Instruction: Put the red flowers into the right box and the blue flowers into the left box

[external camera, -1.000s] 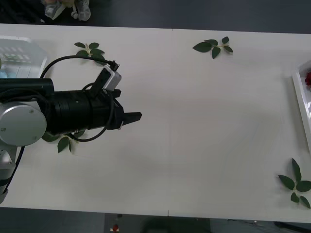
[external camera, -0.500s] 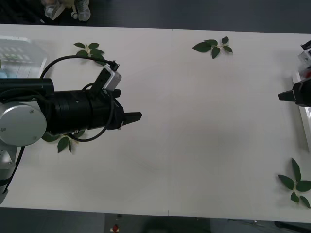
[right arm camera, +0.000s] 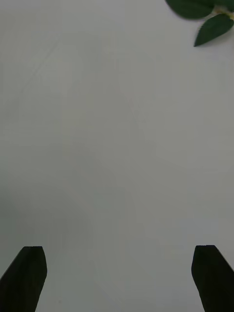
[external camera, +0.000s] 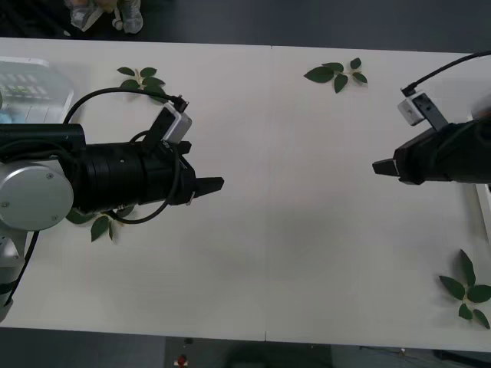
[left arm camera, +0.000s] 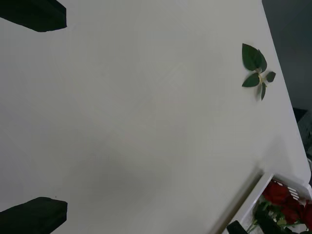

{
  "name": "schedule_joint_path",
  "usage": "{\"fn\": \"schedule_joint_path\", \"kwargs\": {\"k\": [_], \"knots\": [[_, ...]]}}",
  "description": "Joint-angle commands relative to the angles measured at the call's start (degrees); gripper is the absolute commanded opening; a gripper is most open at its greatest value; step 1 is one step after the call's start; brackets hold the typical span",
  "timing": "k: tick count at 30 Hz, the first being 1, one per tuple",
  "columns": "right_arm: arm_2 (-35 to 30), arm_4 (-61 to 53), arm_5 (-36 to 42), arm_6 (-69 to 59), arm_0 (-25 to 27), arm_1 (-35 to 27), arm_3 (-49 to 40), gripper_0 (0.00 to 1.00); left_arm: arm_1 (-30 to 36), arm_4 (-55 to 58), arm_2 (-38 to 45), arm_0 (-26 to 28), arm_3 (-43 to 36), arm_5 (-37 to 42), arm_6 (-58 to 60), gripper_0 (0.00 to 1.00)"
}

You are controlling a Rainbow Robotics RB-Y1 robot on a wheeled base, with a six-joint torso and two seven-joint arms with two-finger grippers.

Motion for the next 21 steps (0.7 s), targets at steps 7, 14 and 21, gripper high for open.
{"fn": "schedule_joint_path", "kwargs": {"k": [7, 14, 21], "knots": [[3.12, 1.74, -1.12, -1.73, -4.22, 3.64, -2.14, 0.87, 0.42, -0.08, -0.37, -0.1, -1.96, -0.67, -3.08, 1.0], [3.12, 1.74, -1.03, -1.73, -4.58, 4.61, -2.14, 0.88, 0.42, -0.08, -0.37, -0.1, -1.96, -0.67, -3.08, 1.0], [3.21, 2.09, -1.03, -1.73, -4.66, 4.61, -2.14, 0.87, 0.42, -0.08, -0.37, -0.1, -1.96, -0.67, -3.08, 1.0]]}}
